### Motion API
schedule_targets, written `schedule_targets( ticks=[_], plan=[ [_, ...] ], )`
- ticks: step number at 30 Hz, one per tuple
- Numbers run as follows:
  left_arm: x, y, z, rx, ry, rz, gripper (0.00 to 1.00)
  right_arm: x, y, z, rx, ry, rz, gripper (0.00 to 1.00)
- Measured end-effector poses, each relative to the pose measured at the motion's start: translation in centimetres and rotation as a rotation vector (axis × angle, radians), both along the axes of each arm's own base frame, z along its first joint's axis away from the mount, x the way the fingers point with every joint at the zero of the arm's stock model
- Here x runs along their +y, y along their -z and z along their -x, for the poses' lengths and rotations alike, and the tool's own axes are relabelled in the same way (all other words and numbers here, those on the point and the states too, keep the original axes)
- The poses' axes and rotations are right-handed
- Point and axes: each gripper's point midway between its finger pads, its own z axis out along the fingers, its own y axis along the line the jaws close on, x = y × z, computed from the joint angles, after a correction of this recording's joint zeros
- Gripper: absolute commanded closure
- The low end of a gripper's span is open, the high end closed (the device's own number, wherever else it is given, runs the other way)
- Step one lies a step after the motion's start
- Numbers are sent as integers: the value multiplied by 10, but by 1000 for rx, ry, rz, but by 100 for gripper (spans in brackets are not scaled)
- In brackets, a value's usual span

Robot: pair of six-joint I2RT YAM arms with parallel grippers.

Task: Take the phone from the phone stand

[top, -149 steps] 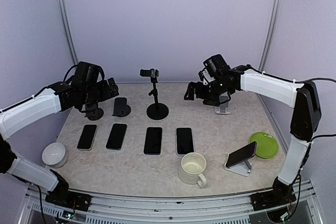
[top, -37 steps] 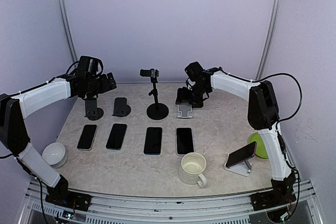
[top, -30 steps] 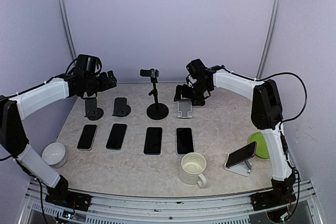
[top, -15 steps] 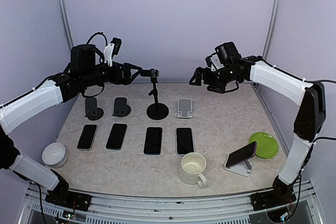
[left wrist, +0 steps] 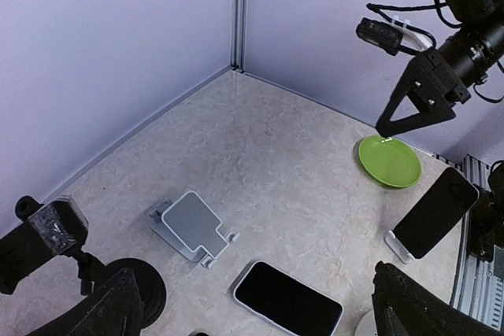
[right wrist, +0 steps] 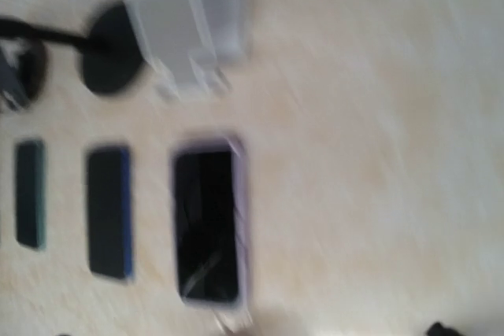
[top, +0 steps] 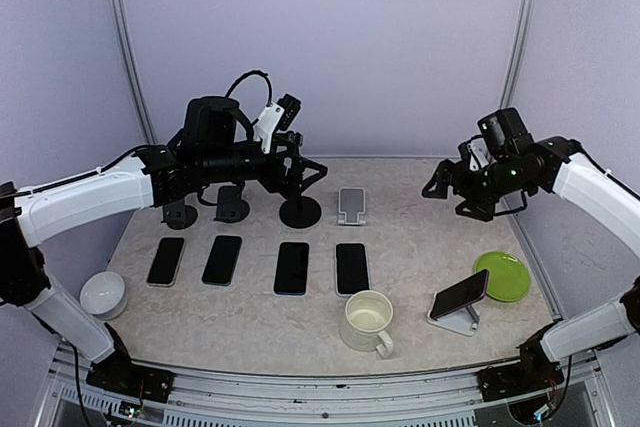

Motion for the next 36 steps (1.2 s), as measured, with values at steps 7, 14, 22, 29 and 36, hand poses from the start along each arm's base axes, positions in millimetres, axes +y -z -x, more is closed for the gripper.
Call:
schedule_targets(
  ticks=[7,14,22,29,36],
  plan=[
    [-21,25,5,13,18,-50,1,-34,37,75,199,85,24,7],
    [-41,40,7,12,53,-80,1,-62,45,134,308,167,25,17],
    [-57,48,0,8,73,-93,1,-76,77,172,440,245,26,45],
    [-63,48,-5,-10,83,-101,1,-69,86,165,465,274,-14,61],
    [-64,48,-6,-17,84,-106,1,-61,86,151,454,277,-42,82]
  ],
)
